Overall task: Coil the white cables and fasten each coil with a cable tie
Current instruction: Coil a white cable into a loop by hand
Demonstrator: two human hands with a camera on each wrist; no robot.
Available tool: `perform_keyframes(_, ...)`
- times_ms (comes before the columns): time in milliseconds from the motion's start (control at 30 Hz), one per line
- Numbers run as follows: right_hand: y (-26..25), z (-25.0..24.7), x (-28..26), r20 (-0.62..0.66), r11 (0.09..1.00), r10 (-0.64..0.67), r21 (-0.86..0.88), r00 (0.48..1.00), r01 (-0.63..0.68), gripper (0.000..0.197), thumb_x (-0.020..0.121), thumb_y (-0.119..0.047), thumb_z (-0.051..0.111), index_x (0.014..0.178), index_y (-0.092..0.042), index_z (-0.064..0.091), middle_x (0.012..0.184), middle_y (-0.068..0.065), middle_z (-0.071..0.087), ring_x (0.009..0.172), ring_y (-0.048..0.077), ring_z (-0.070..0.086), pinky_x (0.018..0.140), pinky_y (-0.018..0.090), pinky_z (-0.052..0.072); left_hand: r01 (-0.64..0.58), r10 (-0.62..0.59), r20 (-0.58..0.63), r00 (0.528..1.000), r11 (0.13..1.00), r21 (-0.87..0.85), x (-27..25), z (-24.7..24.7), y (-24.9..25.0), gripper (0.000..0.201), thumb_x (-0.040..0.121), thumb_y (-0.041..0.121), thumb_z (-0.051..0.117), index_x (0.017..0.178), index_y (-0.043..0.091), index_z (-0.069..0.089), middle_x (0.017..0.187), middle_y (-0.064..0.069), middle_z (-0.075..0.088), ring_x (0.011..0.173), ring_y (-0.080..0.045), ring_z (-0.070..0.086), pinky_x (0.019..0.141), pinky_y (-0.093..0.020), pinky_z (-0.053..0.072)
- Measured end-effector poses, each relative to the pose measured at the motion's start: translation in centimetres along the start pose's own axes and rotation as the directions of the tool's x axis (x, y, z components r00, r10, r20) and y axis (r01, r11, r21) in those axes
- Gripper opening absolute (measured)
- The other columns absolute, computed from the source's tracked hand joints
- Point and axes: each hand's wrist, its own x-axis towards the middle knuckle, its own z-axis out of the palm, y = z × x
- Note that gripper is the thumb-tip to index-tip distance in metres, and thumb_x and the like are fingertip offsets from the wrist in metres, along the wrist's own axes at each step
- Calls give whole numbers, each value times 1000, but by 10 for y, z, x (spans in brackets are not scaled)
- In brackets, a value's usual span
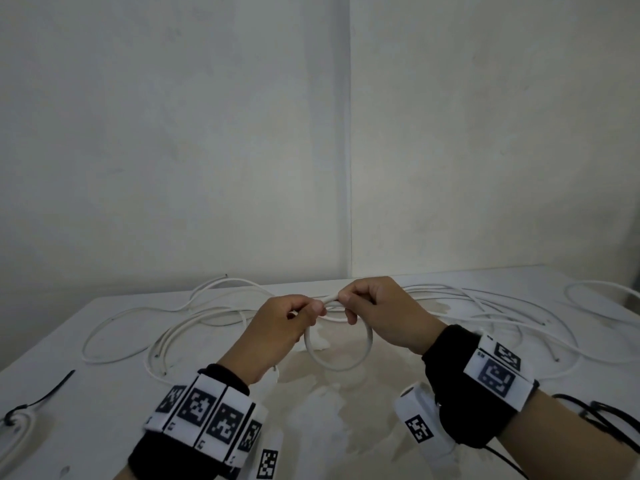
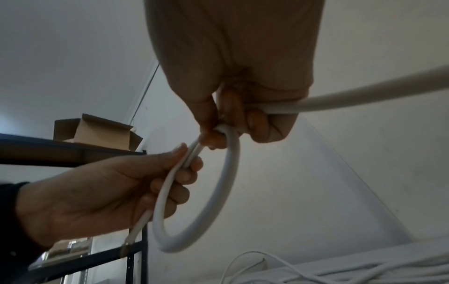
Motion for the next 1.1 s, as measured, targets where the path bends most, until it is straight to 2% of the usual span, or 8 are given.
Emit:
perform_keyframes(167,13,-2,-2,-107,998,2,-69,994,-10,33,92,-15,53,60,-13,59,49,-10,53,38,2,39,46,11,30,94,-94,-4,996,995,16,2,-2,1,24,93,25,52,84,12,69,68,1,60,53,0,57,57,-14,49)
perform_keyframes(267,18,-10,-3,-137,994,23,-98,990,-37,33,92,-15,53,60,-10,60,38,-17,50,38,2,40,44,10,30,190,-188,45,981,981,-31,1,-8,-1,25,95,17,48,84,10,68,74,-3,61,63,-9,62,68,-24,54)
perform_keyframes(433,20,-9,-4,-137,992,18,-122,990,-35,35,91,-13,54,57,-17,61,38,-15,50,39,1,41,45,10,32,259,-242,132,961,958,-127,-1,-14,-3,16,92,9,52,86,10,67,74,-2,62,57,-3,63,57,-15,51)
perform_keyframes(633,19,-15,-5,-79,997,27,-64,996,-33,31,93,-12,52,65,-12,64,35,-18,48,37,2,39,43,8,28,282,-231,199,952,915,-287,-5,-10,-6,4,81,10,64,85,9,66,91,-5,67,83,-13,62,71,-22,55)
perform_keyframes(700,18,-15,-4,-81,998,20,-62,996,-26,31,93,-13,52,64,-13,64,37,-19,50,39,2,40,45,8,29,272,-196,220,956,876,-399,-7,-4,-5,14,70,14,66,80,6,59,96,-11,68,85,-20,65,71,-26,57)
perform_keyframes(833,21,-9,-4,-108,994,-19,-108,994,7,30,91,-12,54,63,-16,63,41,-25,53,43,0,43,48,10,32,287,-168,266,949,808,-515,-10,6,0,24,62,15,65,79,4,51,72,-11,70,64,-19,69,61,-29,58)
perform_keyframes(933,24,-4,-5,-110,993,-32,-120,993,18,30,90,-11,55,62,-17,63,44,-26,54,48,-4,48,52,8,33,266,-184,227,956,867,-420,-9,11,1,22,68,17,67,84,5,59,58,-4,58,47,-10,57,55,-25,56)
perform_keyframes(1100,19,-3,-5,-80,995,-48,-92,996,40,26,89,-12,57,65,-15,64,56,-13,60,49,-1,49,53,8,36,157,-155,23,988,972,-176,-6,14,-8,15,71,2,76,72,5,61,48,5,55,36,-10,48,43,-20,45)
